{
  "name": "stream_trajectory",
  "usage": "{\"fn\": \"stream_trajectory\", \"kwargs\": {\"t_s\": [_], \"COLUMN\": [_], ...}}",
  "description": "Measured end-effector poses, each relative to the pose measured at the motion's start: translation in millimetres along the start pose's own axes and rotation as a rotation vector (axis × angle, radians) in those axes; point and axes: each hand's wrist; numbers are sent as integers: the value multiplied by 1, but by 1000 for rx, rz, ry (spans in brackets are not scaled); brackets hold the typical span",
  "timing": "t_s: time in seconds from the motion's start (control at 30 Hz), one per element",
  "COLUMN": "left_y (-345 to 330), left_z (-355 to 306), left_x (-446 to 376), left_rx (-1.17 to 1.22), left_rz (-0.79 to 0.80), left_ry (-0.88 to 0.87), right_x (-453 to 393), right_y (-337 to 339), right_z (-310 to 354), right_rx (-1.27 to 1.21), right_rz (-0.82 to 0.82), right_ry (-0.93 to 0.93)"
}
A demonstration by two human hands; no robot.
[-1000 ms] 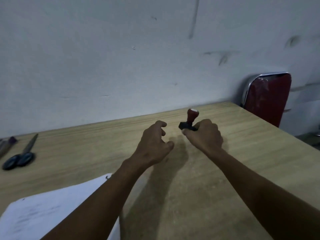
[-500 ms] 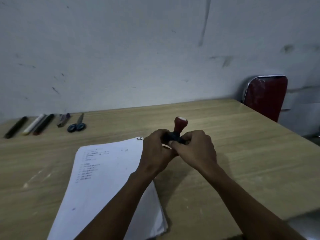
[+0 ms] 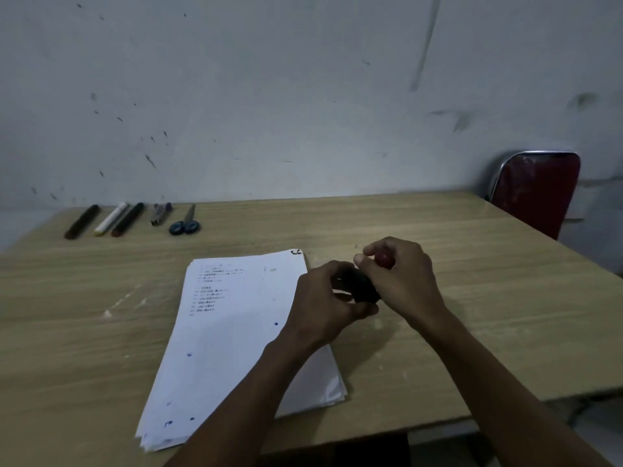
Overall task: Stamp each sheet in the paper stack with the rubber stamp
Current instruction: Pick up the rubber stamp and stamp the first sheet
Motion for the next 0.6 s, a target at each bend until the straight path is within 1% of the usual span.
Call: {"fn": "stream_trajectory", "kwargs": {"t_s": [0.23, 0.4, 0.6], "left_y": [11, 13, 14], "left_z": [-6, -7, -9], "left_x": [1, 2, 5], "left_rx": [44, 38, 75], "left_rz": [69, 80, 99], "left_ry": [20, 31, 53], "right_x": [-4, -5, -5], "right_y": [4, 9, 13], "right_z": [-3, -2, -3], "right_rx": [-92, -136, -147], "right_rz": [62, 112, 172], "right_ry": [-50, -78, -67]}}
Point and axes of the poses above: each hand's wrist, its own x-axis away from the middle knuckle, its own y-axis out of the back of the hand, z = x × y
